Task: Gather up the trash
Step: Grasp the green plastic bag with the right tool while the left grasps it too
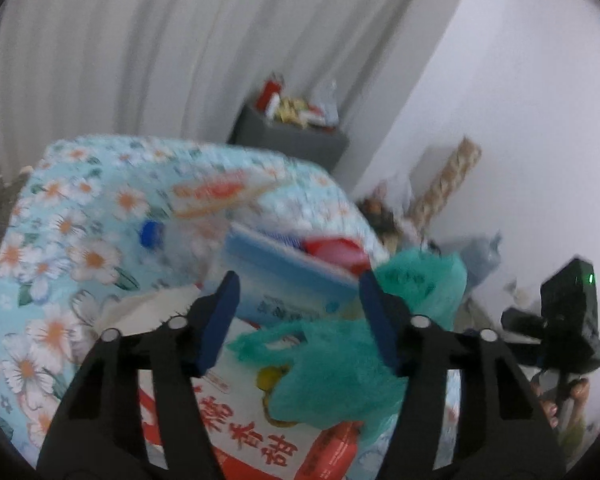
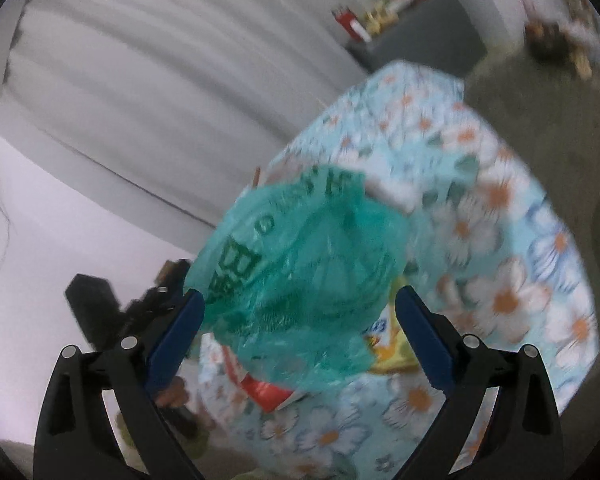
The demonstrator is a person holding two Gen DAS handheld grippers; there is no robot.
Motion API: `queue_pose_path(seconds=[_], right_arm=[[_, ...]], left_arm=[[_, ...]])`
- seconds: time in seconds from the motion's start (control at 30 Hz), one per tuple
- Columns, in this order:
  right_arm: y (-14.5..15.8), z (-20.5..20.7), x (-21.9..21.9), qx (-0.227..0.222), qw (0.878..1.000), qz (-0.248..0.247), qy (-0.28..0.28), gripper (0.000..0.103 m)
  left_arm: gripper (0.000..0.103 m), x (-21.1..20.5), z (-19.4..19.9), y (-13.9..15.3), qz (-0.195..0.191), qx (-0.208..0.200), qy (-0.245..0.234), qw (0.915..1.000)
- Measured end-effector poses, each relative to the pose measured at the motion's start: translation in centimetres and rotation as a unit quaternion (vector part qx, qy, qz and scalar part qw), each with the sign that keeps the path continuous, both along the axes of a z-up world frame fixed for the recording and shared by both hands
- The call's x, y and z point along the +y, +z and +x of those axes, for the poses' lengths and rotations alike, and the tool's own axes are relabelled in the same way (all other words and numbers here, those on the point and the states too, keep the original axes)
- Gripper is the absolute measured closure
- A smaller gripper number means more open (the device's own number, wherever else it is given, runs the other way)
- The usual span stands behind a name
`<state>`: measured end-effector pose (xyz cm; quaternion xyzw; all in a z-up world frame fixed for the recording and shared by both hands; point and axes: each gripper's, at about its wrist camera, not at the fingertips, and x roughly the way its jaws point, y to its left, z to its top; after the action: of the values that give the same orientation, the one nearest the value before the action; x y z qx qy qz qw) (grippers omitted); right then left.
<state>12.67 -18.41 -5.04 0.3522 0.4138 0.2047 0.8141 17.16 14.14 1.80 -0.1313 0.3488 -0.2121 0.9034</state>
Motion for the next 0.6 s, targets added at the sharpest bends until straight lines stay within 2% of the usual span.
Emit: queue_pose_path(seconds=[0.1, 0.2, 0.37, 0.6], right_arm=[[-1.1, 0.5, 0.4, 0.020, 0.999, 0.029, 0.005, 0.009], [-2.1, 0.9, 0.6, 0.036, 0.998, 0.051, 0.003, 0.009], [-3.4, 1.1, 1.2, 0.063, 0.996, 0.065, 0.008, 0.009], [-3.0, -0.1, 1.4, 0.041, 0.996, 0.077, 0.034, 0.007]], left_arm=[[0.055, -2.2, -0.9, -0.7, 0.035, 0.011, -0.043, 0.9984], [0.055, -3.4, -2.4, -1.0, 0.041, 0.015, -0.074, 0.9963], [0.055, -4.9, -4.1, -1.8, 0.051, 0.031, -0.099, 0.9932], [0.055, -6.1, -5.3, -2.5, 0.049, 0.047, -0.118, 0.9907]])
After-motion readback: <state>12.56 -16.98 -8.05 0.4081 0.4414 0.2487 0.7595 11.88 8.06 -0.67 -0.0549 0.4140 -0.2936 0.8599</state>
